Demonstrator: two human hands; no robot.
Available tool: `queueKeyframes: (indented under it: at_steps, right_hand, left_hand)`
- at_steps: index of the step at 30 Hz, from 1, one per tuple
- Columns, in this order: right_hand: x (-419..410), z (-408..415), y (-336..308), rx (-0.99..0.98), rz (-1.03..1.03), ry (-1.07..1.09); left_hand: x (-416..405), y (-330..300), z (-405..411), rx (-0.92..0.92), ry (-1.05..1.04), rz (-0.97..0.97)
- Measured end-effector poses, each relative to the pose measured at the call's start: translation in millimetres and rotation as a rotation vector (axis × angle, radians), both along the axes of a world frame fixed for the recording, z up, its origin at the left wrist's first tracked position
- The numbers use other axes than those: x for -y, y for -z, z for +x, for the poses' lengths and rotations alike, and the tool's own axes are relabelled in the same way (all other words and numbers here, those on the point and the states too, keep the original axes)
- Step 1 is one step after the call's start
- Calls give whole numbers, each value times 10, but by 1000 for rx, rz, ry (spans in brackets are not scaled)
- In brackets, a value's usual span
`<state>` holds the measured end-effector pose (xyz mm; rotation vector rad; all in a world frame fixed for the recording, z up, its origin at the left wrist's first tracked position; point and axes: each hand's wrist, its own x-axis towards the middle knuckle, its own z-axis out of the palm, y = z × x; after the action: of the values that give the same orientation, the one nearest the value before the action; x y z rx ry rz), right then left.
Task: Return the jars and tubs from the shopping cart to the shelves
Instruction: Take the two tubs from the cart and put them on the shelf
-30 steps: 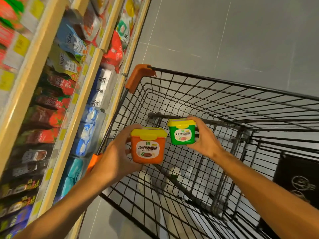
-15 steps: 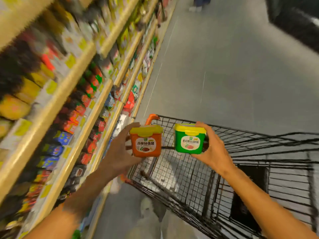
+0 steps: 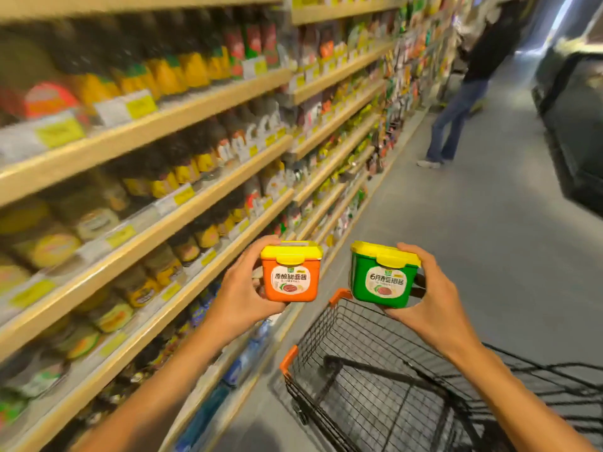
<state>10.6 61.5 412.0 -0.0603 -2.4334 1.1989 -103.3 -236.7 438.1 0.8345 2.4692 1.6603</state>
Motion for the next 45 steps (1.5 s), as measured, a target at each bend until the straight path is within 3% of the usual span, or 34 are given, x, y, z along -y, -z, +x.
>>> queueKeyframes:
  at_steps: [9, 22, 32, 45]
  right_hand:
    - [725, -21, -531, -131, 43, -348]
    - [2570, 326, -833, -264, 100, -797]
    - [4352, 1445, -927, -286, 56, -1096]
    - [6293, 3069, -807, -210, -69, -1432]
  left_hand:
    - [923, -502, 1096, -165, -345, -70]
    - [2517, -714, 2907, -218, -854, -111]
    - [3789, -768, 4921, -263, -1148, -183]
    - [4961, -671, 7084, -262, -1481, -87]
